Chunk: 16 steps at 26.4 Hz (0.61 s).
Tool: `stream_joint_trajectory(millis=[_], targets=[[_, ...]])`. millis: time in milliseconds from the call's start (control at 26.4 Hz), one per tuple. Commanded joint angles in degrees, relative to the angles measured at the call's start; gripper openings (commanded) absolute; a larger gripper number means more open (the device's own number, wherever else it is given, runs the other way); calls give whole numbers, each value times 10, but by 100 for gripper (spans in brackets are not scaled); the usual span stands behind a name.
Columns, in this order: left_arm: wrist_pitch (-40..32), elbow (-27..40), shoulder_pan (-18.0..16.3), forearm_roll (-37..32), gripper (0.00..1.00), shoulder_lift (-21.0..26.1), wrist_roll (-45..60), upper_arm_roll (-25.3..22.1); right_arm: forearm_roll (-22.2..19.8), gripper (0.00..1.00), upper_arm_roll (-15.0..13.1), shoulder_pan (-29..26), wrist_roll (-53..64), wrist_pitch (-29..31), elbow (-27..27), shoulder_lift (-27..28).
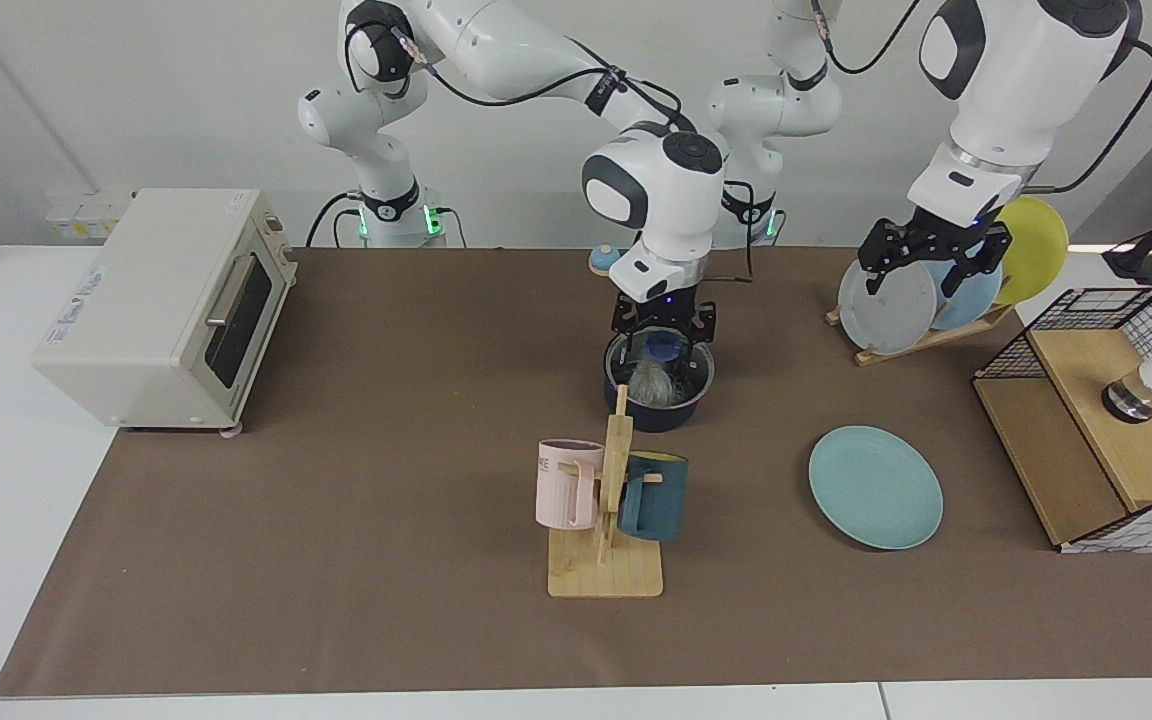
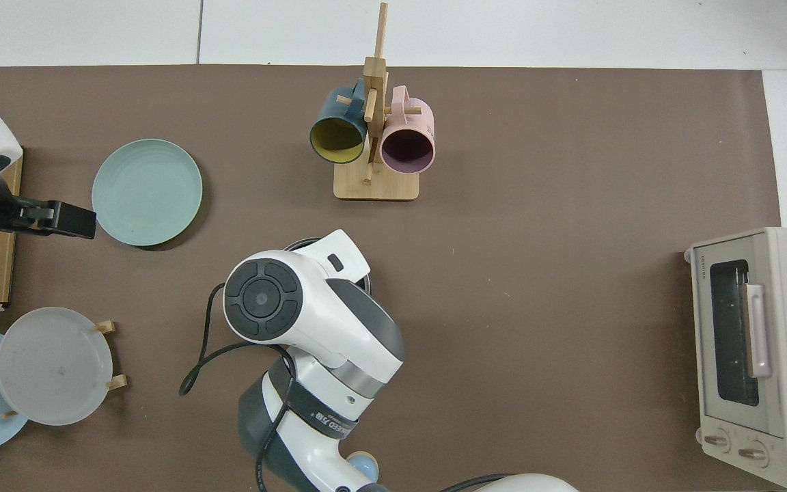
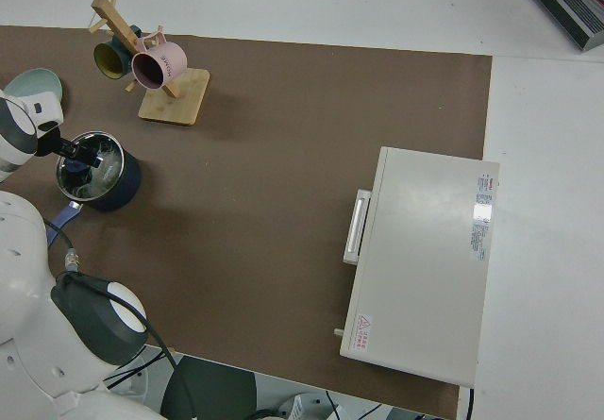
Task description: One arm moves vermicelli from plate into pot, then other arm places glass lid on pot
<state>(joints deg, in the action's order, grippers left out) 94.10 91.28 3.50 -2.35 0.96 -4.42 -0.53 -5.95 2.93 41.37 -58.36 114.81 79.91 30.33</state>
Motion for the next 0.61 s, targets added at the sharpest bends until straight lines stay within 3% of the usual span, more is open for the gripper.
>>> stream_joint_trajectory(millis=[0,341,569], targets=[[-8,2,1,6,100,-6,0,-2,2,100,5,-21,15,3,14,-28],[-7,3,1,6,100,-6,1,-2,-5,100,-5,-28,18,-65,-8,-49],[-8,3,1,6,100,-6,2,-2,1,100,-17,-67,27,-81,6,-106]])
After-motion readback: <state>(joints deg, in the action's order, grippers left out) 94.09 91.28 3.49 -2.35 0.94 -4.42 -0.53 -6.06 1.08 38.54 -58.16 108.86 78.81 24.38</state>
